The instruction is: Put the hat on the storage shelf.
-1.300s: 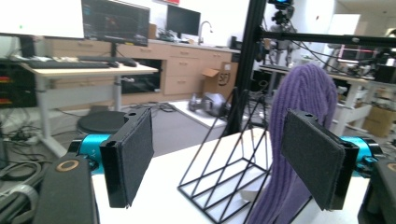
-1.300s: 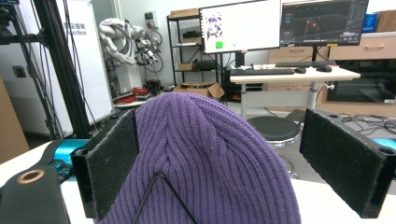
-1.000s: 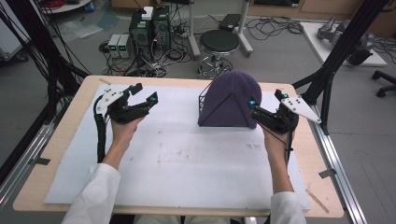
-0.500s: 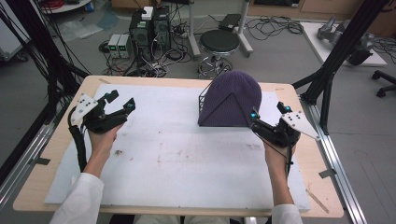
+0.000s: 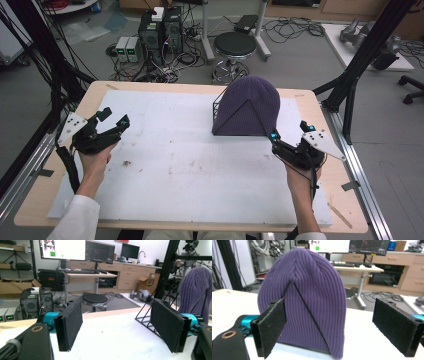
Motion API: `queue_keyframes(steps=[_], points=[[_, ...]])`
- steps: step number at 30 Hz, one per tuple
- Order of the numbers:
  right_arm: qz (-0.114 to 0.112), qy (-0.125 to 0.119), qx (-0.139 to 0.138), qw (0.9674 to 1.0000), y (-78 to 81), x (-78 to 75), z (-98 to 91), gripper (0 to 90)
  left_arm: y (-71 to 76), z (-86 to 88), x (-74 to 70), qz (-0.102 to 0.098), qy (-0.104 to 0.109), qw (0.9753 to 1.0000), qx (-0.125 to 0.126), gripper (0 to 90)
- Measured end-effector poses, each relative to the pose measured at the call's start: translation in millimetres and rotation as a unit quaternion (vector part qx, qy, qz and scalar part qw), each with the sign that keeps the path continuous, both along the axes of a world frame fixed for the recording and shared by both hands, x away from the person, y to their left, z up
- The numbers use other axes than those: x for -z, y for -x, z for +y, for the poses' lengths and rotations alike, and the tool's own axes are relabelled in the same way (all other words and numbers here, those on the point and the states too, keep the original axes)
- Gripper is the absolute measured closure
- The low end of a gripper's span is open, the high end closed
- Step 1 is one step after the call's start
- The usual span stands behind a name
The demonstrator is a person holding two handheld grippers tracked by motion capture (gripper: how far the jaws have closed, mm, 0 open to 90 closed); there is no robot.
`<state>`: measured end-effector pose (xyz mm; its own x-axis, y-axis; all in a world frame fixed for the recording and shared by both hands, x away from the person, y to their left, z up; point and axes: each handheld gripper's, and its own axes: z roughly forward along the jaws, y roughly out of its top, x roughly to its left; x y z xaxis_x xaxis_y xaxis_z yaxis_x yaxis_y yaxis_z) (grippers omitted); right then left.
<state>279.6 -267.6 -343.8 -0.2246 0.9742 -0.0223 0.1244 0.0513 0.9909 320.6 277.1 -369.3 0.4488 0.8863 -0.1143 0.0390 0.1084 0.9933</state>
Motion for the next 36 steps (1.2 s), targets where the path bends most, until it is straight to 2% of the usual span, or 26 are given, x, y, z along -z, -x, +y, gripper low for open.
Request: queue_keyframes(steps=[4, 9, 13, 20, 23, 27, 32, 36], points=[[0.01, -0.001, 0.006, 0.9999, 6.4, 8.0, -2.6, 11.1, 5.8, 6.0, 3.4, 0.001, 0.0, 1.0, -0.008, 26.2], [0.013, -0.014, 0.017, 0.9997, 9.4, 24.3, -5.6, 11.1, 8.2, 11.9, 13.6, 0.006, -0.005, 0.9996, -0.026, 24.5], [0.023, -0.006, 0.023, 0.9994, 10.9, 41.2, -6.5, 11.1, 11.0, 16.2, 24.4, 0.013, -0.005, 0.9993, -0.035, 23.1], [0.031, -0.026, 0.05, 0.9979, 15.3, 61.4, -14.1, 11.1, 17.5, 23.5, 37.7, 0.024, -0.006, 0.9987, -0.044, 23.0], [0.033, -0.02, 0.061, 0.9974, 18.1, 66.4, -14.5, 11.1, 18.5, 27.5, 43.4, 0.032, -0.006, 0.9981, -0.052, 22.9], [0.032, 0.001, 0.071, 0.9969, 23.0, 74.6, -10.4, 11.1, 21.6, 32.2, 51.0, 0.04, -0.011, 0.9974, -0.06, 22.9], [0.048, 0.009, 0.071, 0.9962, 26.9, 84.2, -4.3, 11.1, 28.7, 35.0, 61.4, 0.044, -0.015, 0.9971, -0.061, 22.8], [0.044, 0.009, 0.073, 0.9963, 29.2, 87.5, -1.0, 11.1, 33.0, 35.2, 63.2, 0.042, -0.017, 0.9973, -0.058, 22.5]])
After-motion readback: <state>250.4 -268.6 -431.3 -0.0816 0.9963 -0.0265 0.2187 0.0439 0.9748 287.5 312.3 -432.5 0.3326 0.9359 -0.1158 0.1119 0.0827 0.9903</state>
